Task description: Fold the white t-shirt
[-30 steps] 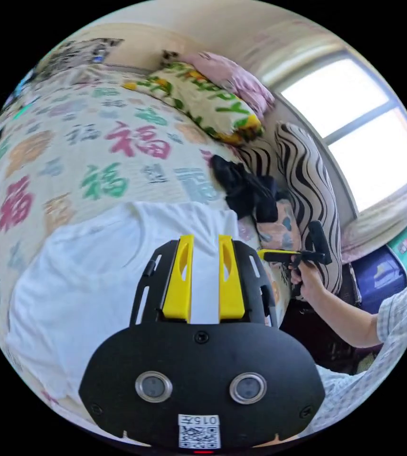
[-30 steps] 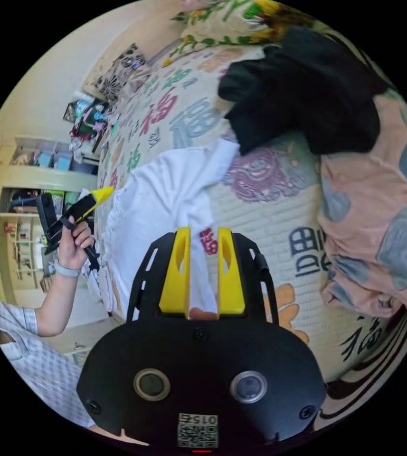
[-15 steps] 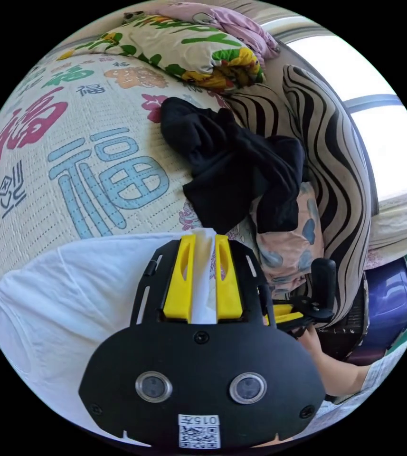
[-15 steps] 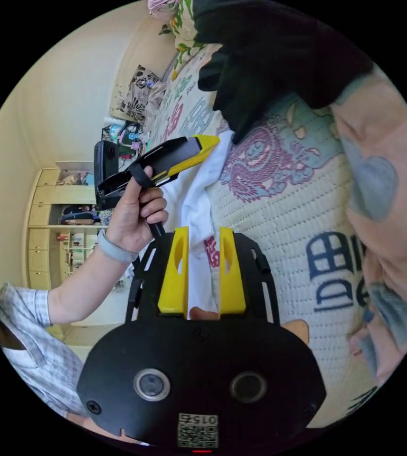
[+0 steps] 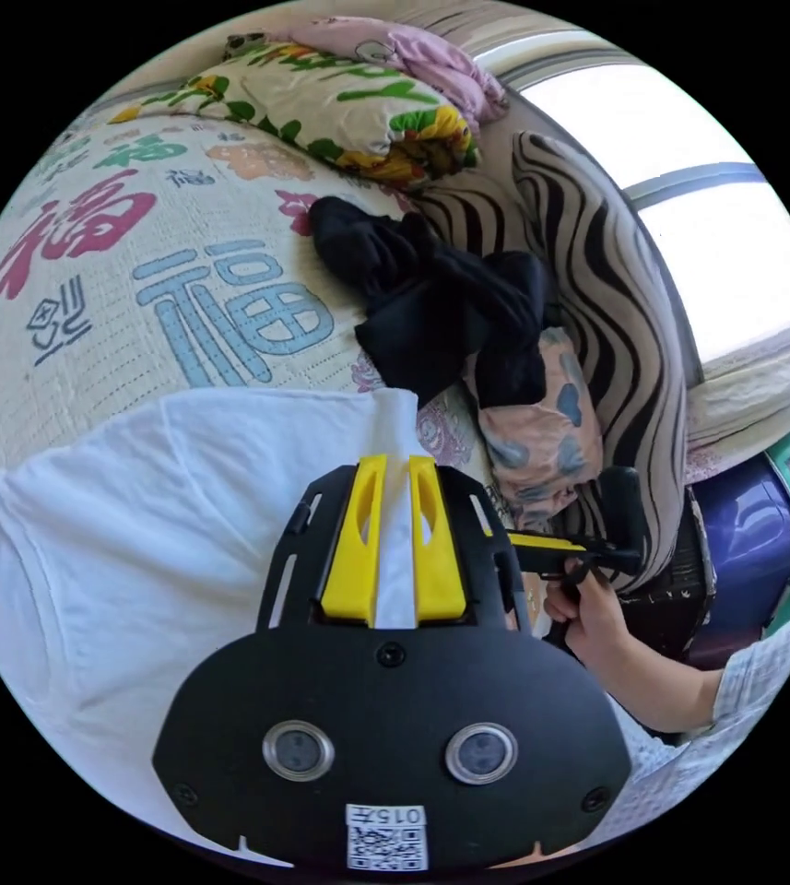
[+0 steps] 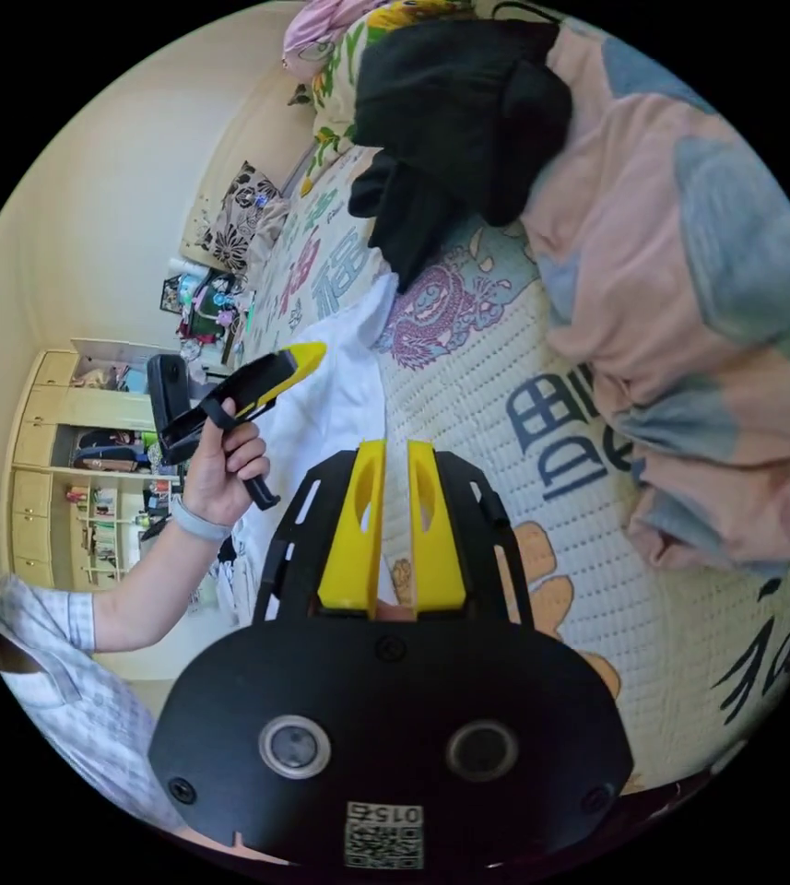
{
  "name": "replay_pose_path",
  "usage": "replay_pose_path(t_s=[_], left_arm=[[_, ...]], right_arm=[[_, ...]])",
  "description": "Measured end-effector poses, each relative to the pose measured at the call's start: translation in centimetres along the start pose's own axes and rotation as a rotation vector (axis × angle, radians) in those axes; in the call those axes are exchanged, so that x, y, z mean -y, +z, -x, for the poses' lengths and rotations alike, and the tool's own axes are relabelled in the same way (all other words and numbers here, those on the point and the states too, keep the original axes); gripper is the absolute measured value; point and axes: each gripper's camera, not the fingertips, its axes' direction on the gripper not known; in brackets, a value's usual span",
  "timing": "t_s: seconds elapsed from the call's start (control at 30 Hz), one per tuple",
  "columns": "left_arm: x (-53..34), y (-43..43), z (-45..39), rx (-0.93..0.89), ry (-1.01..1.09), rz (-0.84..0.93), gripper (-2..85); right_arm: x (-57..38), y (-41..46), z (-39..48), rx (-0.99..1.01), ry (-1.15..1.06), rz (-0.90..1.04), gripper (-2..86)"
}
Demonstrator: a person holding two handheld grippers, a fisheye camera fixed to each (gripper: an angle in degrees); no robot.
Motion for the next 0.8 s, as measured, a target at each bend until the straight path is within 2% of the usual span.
replay_pose_path(t_s=[0.07, 0.13, 0.2, 0.33, 0.4, 0.47, 0.53, 0.73, 0.8], left_arm=[[-3.3, -3.1, -0.9, -0.032, 0.000, -0.054, 5.6], [-9.5, -7.8, -1.6, -0.025, -0.008, -0.095, 7.0], [-15.4, -12.0, -1.4, 0.047, -0.044, -0.122, 7.5], [-31.4, -21.6, 1.8, 0.290, -0.310, -0.119, 8.2], [-38.1, -24.4, 3.0, 0.342, -0.442, -0.096, 8.5], [-43.8, -26.1, 3.4, 0.354, -0.547, -0.086, 9.0], [-49.2, -26.8, 2.6, 0.291, -0.633, -0.064, 9.5], [-52.1, -24.6, 0.3, 0.166, -0.579, -0.034, 9.9], [-51.3, -23.7, -0.5, 0.208, -0.555, -0.009, 9.6]], right_arm=[[-1.6, -1.6, 0.7, 0.022, -0.051, 0.006, 6.4], [-3.4, -2.3, 1.8, 0.058, -0.131, 0.096, 8.8], [-6.4, -2.5, 3.6, 0.039, -0.240, 0.275, 10.9], [-11.8, -3.3, 4.8, -0.014, -0.331, 0.430, 11.5], [-15.2, -4.1, 4.4, -0.041, -0.325, 0.477, 12.5], [-17.7, -4.7, 3.8, -0.067, -0.298, 0.485, 12.5], [-19.9, -5.8, 3.4, -0.050, -0.252, 0.435, 12.0], [-24.8, -7.8, 3.9, -0.153, -0.206, 0.413, 11.2], [-26.1, -8.4, 5.0, -0.214, -0.221, 0.387, 11.9]])
